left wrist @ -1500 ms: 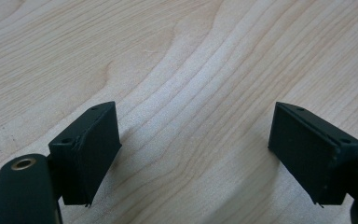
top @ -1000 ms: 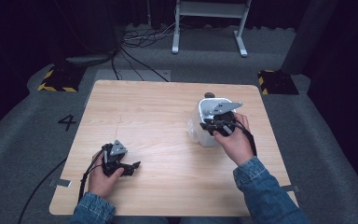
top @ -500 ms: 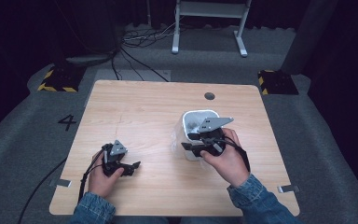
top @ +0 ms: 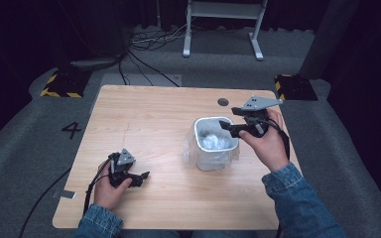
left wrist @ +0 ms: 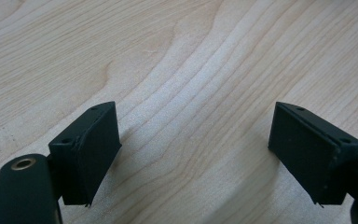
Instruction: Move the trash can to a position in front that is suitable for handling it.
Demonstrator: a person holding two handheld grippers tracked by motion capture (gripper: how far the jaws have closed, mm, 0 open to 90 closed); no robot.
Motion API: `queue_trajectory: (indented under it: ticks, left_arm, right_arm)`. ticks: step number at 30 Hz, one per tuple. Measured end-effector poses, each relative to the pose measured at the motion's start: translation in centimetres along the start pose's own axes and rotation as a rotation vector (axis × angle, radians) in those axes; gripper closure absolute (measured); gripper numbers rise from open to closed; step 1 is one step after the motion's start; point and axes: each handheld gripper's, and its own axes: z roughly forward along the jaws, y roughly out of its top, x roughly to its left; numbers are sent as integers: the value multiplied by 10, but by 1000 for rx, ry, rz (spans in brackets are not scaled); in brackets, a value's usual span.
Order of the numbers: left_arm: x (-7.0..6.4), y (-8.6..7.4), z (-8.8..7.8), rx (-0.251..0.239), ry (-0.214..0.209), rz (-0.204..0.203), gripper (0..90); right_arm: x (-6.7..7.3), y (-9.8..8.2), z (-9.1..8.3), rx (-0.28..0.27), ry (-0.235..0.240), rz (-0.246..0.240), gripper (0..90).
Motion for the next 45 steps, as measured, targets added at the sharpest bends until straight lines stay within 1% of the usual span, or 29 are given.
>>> queue_trajectory:
  ticks: [3,4,6,9,11,12,13,15,16,17,18,19,20,22,23,25,27,28,30,32,34,36,37,38,40,41,42,43,45]
  left_arm:
    - [0,0,0,0,0,0,160]
    - [0,0,0,0,0,0,160]
    - [0,0,0,0,1,2,160]
    - [0,0,0,0,3,0,160]
    - [-1,0,0,-1,8,-2,161]
    - [-1,0,0,0,9,-4,161]
    - [-1,0,0,1,12,-5,161]
    - [-3,-1,-1,2,20,-11,162]
    - [-3,-1,-1,-2,28,-15,163]
    - [-5,-2,-2,0,33,-28,164]
    - [-6,-2,-2,-1,46,-35,167]
    - [-8,-3,-3,-2,62,-58,167]
    - [-10,-4,-4,-3,80,-59,167]
    - [-13,-5,-5,-12,100,-36,168]
    - [-14,-5,-6,-13,107,-27,168]
    - [-17,-6,-7,-19,119,6,173]
    - [-20,-6,-10,-8,107,13,198]
    - [-22,-5,-12,-5,93,14,197]
    - [-24,-3,-17,-29,55,12,198]
    - [-26,1,-23,-42,23,9,198]
    - [-29,4,-28,-60,1,23,196]
    - [-34,8,-31,-52,-23,37,179]
    - [-37,9,-32,-38,-18,47,154]
    - [-40,10,-33,-29,0,69,160]
    - [-46,11,-33,-5,-28,104,162]
    - [-48,12,-32,-4,-47,111,156]
    - [-49,12,-32,-6,-47,112,158]
    - [-50,13,-31,2,-43,115,161]
    - [-52,14,-31,-4,-39,113,176]
  right_arm:
    - [-17,-14,12,49,-36,6,327]
    - [-21,-18,16,58,-32,12,327]
    - [-25,-26,23,70,-8,32,327]
    - [-22,-31,29,80,27,39,327]
    - [-16,-32,32,91,60,39,328]
    - [-11,-32,33,100,62,26,296]
    - [-7,-31,33,99,53,9,280]
    - [1,-31,33,94,46,-6,273]
    - [5,-31,32,95,52,4,277]
    - [10,-32,31,97,59,20,278]
    - [14,-33,31,97,64,33,278]
    - [20,-34,29,98,62,47,278]
    - [26,-35,28,109,53,63,277]
    - [40,-38,24,119,38,75,239]
    - [46,-38,22,116,42,72,231]
    - [56,-39,18,120,53,74,231]
    - [64,-39,15,116,71,66,232]
    - [67,-39,14,119,75,66,232]
    - [71,-39,12,107,84,56,235]
    - [69,-37,9,75,85,64,245]
    - [66,-36,3,31,68,67,244]
    - [62,-35,-5,-8,54,73,246]
    - [61,-36,-10,-23,48,73,253]
    - [59,-37,-15,-29,37,66,264]
    - [54,-43,-24,-10,-9,39,268]
    - [51,-46,-29,3,-30,29,268]
    - [49,-50,-32,9,-42,32,268]
    - [46,-55,-35,17,-47,40,268]
    - [41,-66,-39,33,-51,49,268]
